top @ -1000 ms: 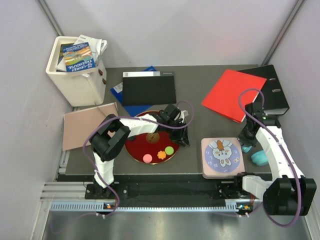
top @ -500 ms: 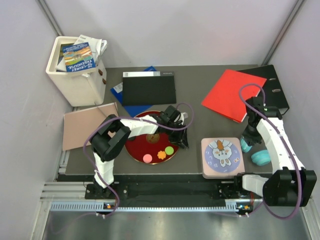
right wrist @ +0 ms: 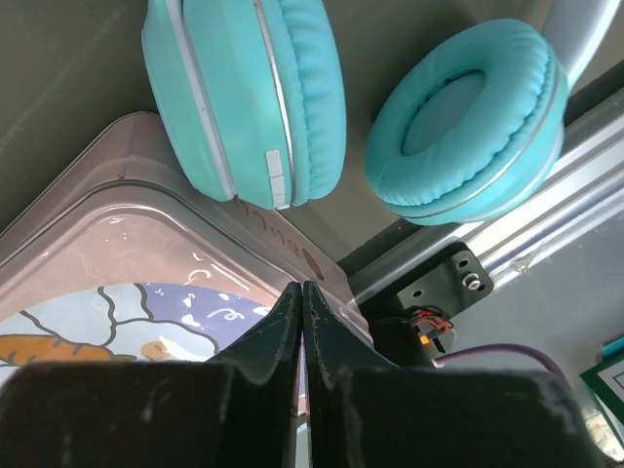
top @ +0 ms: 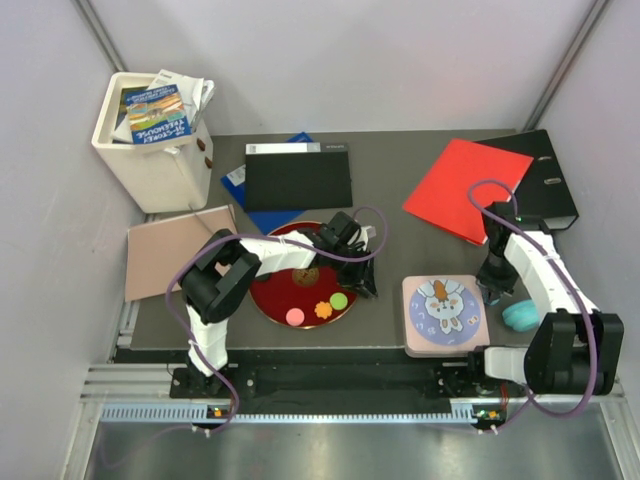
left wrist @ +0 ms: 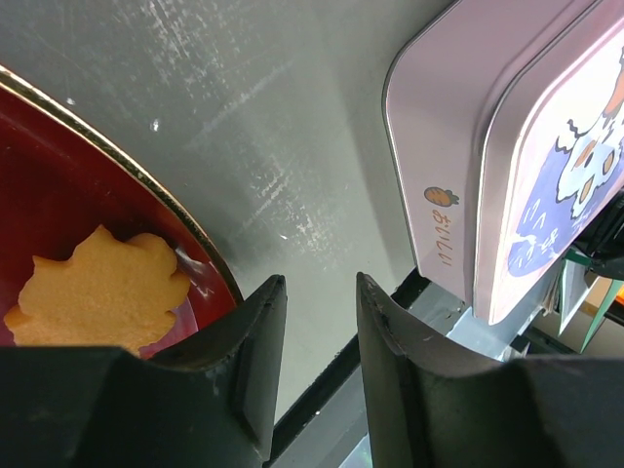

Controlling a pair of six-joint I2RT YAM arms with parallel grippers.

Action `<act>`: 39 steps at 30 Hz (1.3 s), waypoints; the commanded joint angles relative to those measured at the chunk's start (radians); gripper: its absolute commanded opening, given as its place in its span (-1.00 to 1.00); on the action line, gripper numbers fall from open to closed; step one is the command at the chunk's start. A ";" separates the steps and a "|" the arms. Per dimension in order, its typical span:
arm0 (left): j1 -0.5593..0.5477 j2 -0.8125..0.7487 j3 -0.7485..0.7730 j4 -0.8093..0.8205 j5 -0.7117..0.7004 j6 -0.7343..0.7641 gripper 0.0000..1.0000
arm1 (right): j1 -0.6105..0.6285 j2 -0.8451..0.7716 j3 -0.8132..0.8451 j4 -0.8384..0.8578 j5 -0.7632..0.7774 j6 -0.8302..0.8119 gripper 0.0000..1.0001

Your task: Pack the cookies

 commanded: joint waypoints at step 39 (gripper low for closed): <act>-0.056 0.067 0.115 0.040 0.080 0.013 -0.19 | -0.011 0.096 0.078 0.001 0.014 -0.084 -1.00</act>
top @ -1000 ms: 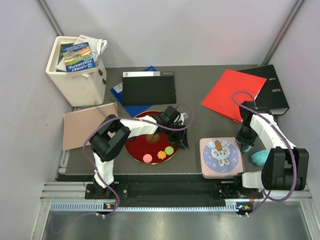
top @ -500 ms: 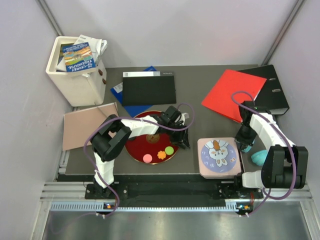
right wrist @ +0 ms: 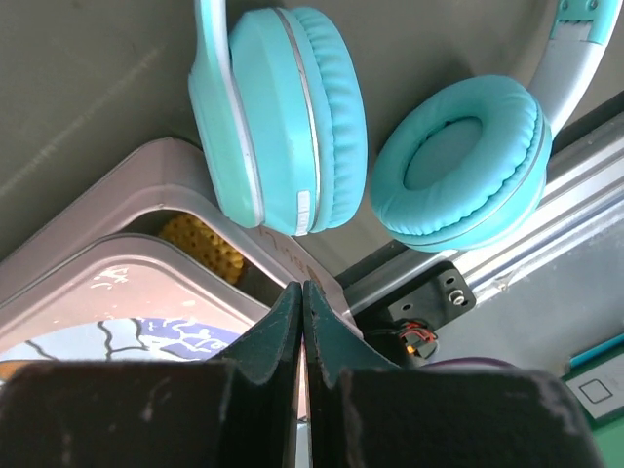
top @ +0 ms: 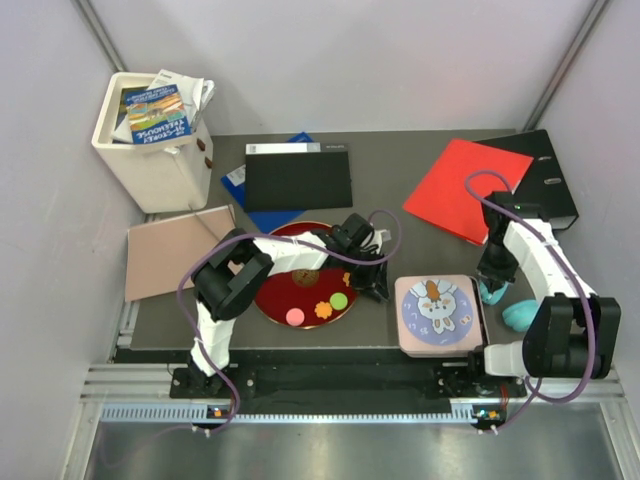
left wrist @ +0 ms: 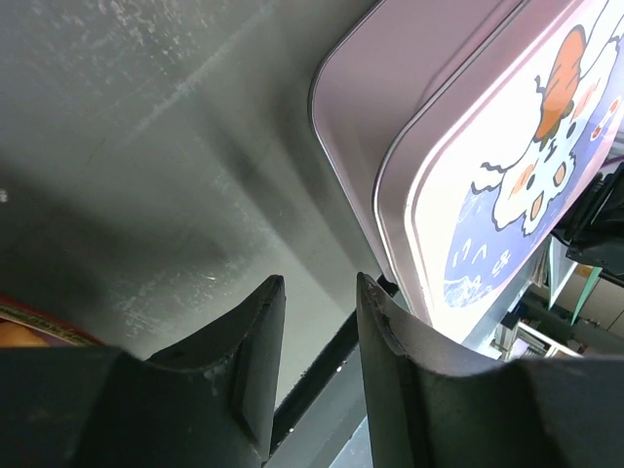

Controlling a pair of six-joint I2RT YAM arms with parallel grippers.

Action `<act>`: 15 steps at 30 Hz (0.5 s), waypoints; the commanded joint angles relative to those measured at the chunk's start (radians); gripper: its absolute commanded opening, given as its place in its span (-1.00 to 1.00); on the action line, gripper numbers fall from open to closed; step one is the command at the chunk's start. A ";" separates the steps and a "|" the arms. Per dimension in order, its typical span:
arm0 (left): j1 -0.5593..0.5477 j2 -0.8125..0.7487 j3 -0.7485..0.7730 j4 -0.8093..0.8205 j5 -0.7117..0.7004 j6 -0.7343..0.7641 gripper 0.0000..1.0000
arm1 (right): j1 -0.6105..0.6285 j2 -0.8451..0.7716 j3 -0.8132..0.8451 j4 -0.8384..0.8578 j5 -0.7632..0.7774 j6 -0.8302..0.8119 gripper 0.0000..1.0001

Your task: Pack the cookies

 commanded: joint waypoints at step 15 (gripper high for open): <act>-0.033 0.025 0.113 -0.010 0.052 0.047 -0.18 | -0.010 0.125 -0.075 0.074 -0.130 -0.012 -1.00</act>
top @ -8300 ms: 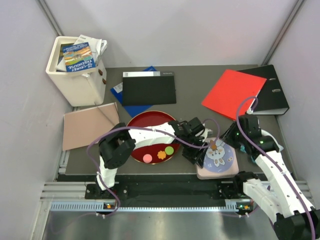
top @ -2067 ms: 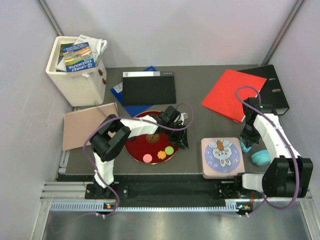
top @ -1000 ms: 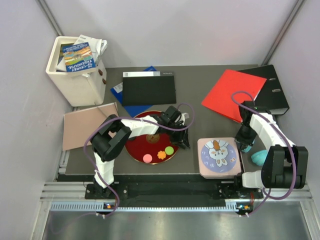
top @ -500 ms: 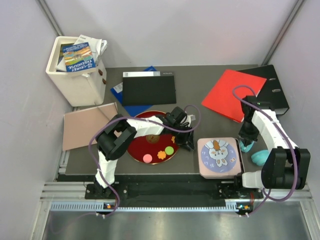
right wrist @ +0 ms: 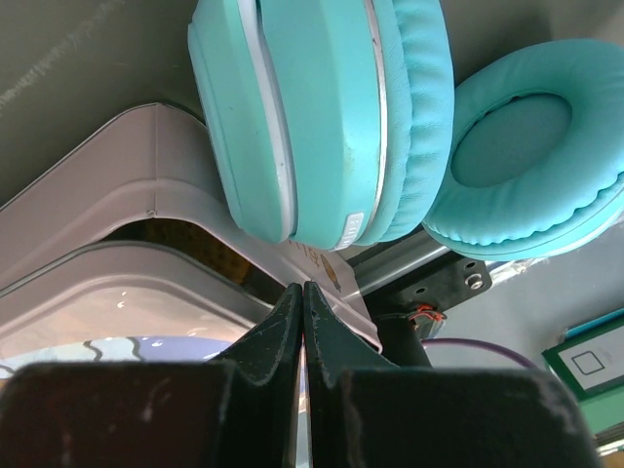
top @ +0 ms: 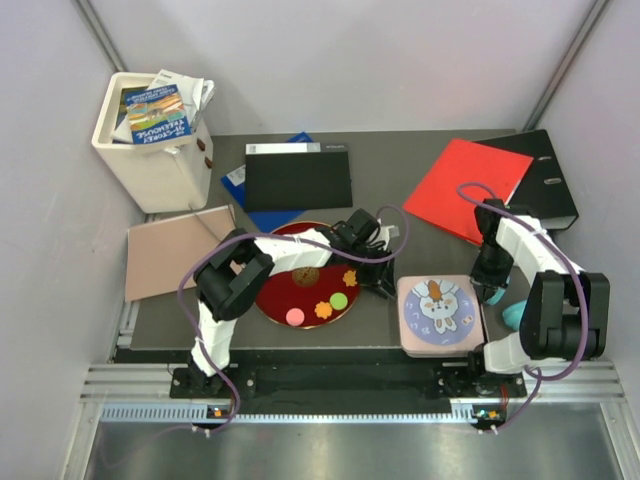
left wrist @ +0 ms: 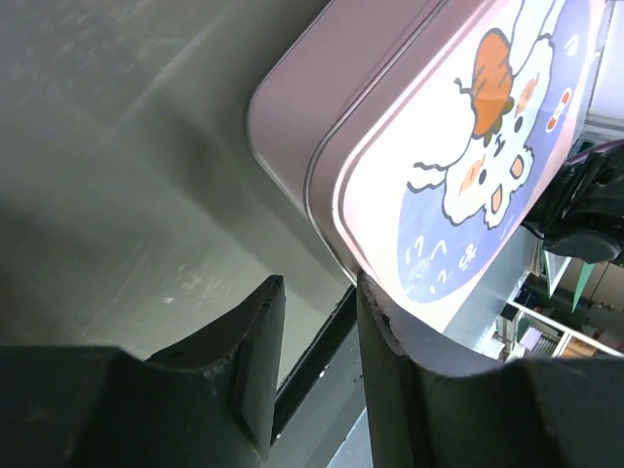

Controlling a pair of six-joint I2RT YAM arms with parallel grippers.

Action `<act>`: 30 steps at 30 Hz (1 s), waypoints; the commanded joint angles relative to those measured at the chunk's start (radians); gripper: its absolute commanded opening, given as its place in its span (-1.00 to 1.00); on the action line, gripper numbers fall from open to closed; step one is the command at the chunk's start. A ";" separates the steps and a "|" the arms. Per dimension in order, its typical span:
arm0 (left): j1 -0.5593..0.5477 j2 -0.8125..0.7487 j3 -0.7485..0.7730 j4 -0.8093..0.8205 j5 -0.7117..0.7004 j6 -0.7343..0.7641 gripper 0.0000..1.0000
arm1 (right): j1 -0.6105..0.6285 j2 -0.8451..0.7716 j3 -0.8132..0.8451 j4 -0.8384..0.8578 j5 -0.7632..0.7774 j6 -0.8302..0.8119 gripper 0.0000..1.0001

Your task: Pack the cookies

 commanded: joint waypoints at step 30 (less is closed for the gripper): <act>-0.040 0.084 0.176 -0.046 0.009 0.005 -0.19 | 0.021 0.044 -0.077 0.353 -0.498 0.150 -1.00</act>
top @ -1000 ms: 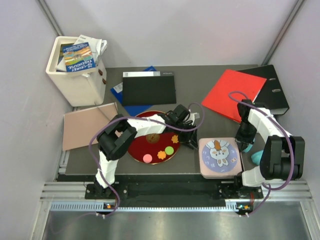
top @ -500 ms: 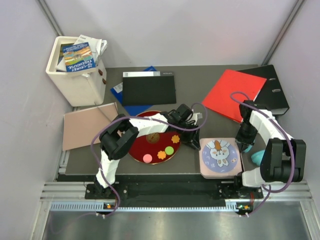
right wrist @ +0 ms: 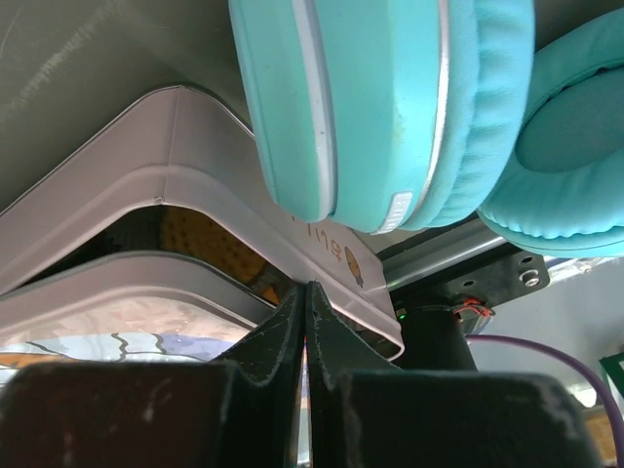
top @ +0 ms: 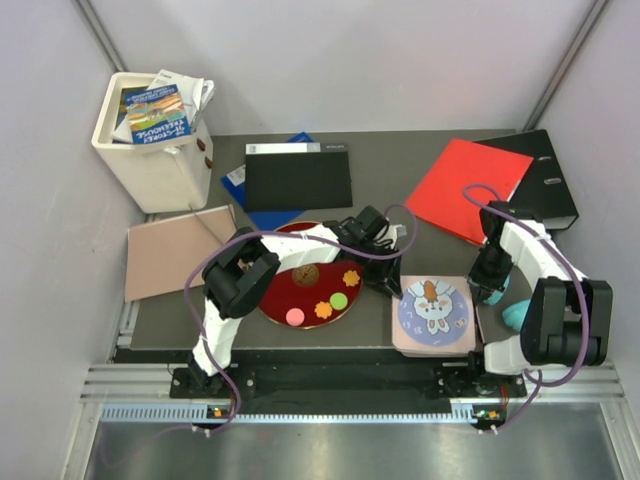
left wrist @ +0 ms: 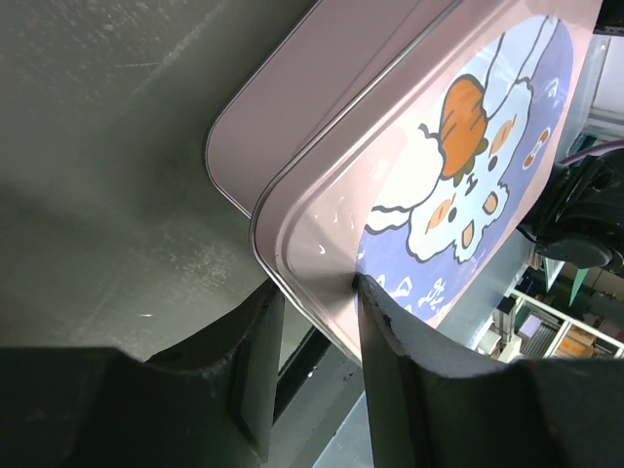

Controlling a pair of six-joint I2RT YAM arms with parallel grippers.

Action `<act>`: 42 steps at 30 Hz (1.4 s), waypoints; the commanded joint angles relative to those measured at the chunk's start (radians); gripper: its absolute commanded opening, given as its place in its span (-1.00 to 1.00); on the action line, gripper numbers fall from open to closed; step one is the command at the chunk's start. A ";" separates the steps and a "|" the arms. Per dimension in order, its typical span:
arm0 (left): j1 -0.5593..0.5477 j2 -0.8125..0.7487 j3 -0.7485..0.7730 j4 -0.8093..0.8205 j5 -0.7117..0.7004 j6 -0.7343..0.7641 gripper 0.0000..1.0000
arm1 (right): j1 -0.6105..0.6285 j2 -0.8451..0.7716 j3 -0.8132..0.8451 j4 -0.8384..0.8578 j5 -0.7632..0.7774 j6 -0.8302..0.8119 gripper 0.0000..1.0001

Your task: Pack the cookies

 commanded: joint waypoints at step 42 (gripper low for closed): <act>0.227 -0.013 0.202 -0.104 -0.052 0.035 -0.08 | 0.171 0.110 0.262 0.176 -0.292 0.022 -1.00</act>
